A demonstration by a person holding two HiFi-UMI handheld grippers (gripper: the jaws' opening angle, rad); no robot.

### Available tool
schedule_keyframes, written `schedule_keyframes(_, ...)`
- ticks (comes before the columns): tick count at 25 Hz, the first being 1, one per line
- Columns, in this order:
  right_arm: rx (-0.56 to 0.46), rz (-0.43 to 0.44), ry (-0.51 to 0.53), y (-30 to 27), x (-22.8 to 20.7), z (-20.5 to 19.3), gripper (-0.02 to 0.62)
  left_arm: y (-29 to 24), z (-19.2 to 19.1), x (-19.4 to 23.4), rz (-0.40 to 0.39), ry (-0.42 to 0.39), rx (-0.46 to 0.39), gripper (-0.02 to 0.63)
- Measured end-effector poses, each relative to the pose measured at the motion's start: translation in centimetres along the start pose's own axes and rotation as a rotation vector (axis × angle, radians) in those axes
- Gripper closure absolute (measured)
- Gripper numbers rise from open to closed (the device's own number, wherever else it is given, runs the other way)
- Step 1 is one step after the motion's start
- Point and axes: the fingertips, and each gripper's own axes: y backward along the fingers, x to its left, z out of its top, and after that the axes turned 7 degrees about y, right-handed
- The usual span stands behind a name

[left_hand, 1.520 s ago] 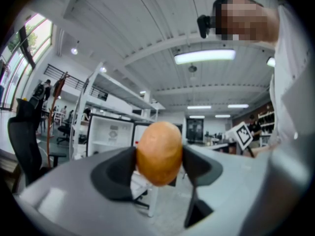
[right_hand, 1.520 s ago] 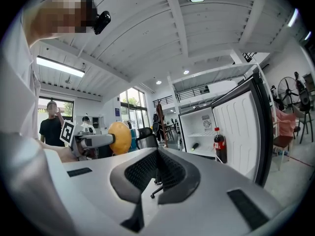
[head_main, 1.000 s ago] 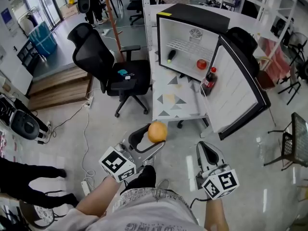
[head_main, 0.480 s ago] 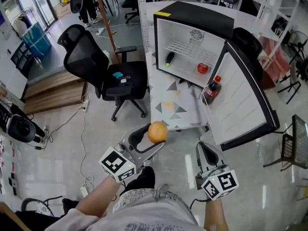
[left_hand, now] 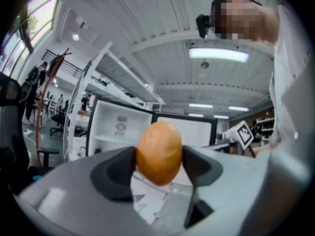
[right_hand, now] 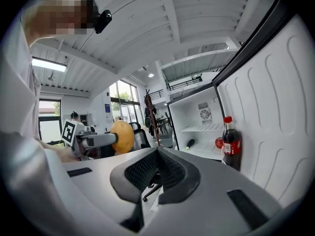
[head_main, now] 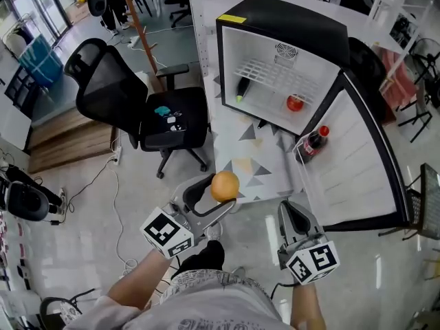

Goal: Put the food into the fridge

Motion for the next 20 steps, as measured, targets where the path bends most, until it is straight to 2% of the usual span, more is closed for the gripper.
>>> schedule_keyframes(10, 0.025, -0.048, -0.016, -6.9, -2.1, 0.8, 0.603, -3.7, 1.5, 6.6, -0.068, 0.003, 0.046, 0.303)
schedule_keyframes(20, 0.041, -0.095, -0.011, -12.4, -3.4, 2.4, 0.603, -6.1, 3.0, 11.7, -0.128, 0.008, 0.054, 0.302)
